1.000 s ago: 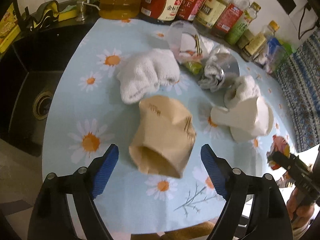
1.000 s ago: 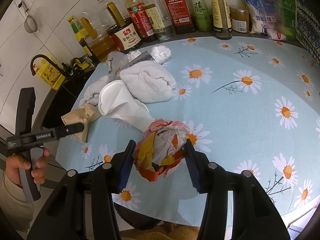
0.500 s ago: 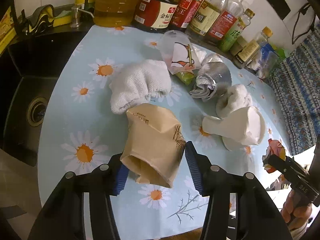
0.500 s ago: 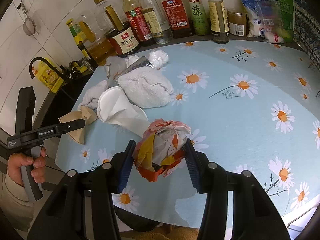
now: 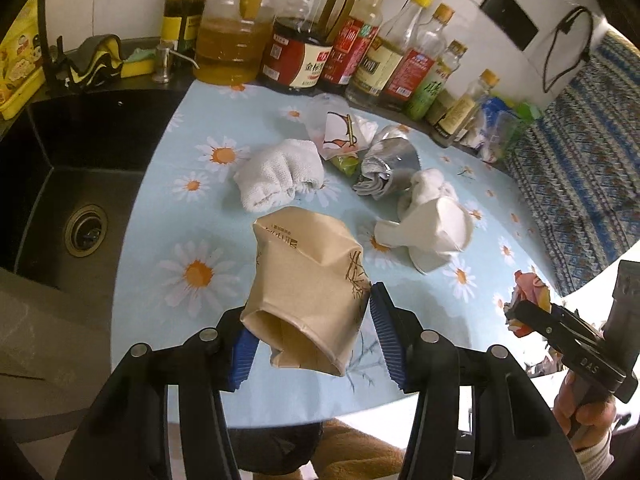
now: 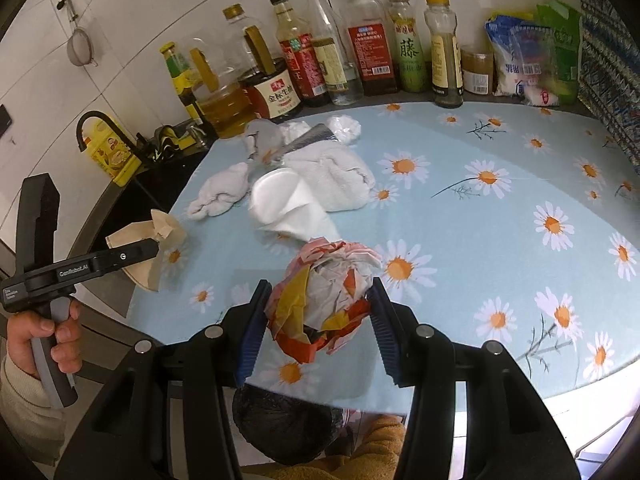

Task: Collect trash
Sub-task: 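Carry the brown cup and orange wrapper down over the black bin with both tools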

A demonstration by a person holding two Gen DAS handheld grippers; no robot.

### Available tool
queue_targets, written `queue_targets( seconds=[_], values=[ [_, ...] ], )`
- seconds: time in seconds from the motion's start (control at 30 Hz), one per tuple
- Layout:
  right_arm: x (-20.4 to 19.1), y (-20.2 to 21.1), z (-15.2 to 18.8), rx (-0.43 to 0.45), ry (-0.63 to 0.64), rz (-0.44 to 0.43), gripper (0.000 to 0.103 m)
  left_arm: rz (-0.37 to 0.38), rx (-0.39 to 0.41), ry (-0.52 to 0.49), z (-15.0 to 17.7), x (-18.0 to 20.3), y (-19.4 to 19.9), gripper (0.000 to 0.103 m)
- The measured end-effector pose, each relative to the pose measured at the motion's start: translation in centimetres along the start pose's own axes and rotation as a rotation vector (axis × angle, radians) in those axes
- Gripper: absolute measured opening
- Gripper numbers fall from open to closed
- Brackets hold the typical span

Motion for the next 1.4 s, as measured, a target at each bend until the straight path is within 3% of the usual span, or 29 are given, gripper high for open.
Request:
queue_targets(
  seconds=[0.37, 0.67, 1.1, 1.4],
  values=[
    [-4.7, 3.7, 2.7, 0.051, 0.004, -0.027, 0.05, 0.009, 0.023, -0.046, 3.4, -0.6, 5.3, 0.05],
    [-7.1, 4.3, 4.6, 0.026, 0.048, -0.08, 0.05, 0.008, 0.038, -0.037, 6.4, -0.3, 7.8, 0.05],
    [-5.9, 4.7, 7.7, -0.056, 0.061, -0.171, 0.05, -0.026, -0.012, 0.013, 11.1, 2.1, 7.8, 0.05],
    [-4.5, 5.0, 9.8, -0.101, 0.066, -0.237, 0.05, -0.089, -0.056, 0.04, 14.5, 4.1, 7.8, 0.05]
  ],
)
Point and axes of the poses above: each gripper's, at about its wrist camera, not at the fingertips, and y roughly against the way its jaws point, x to its right, z to its underside, the point moved 2 cm from there along -y, roughly the way its jaws point, and after that the axes turned 5 degrees about x, right-handed, at the moved point
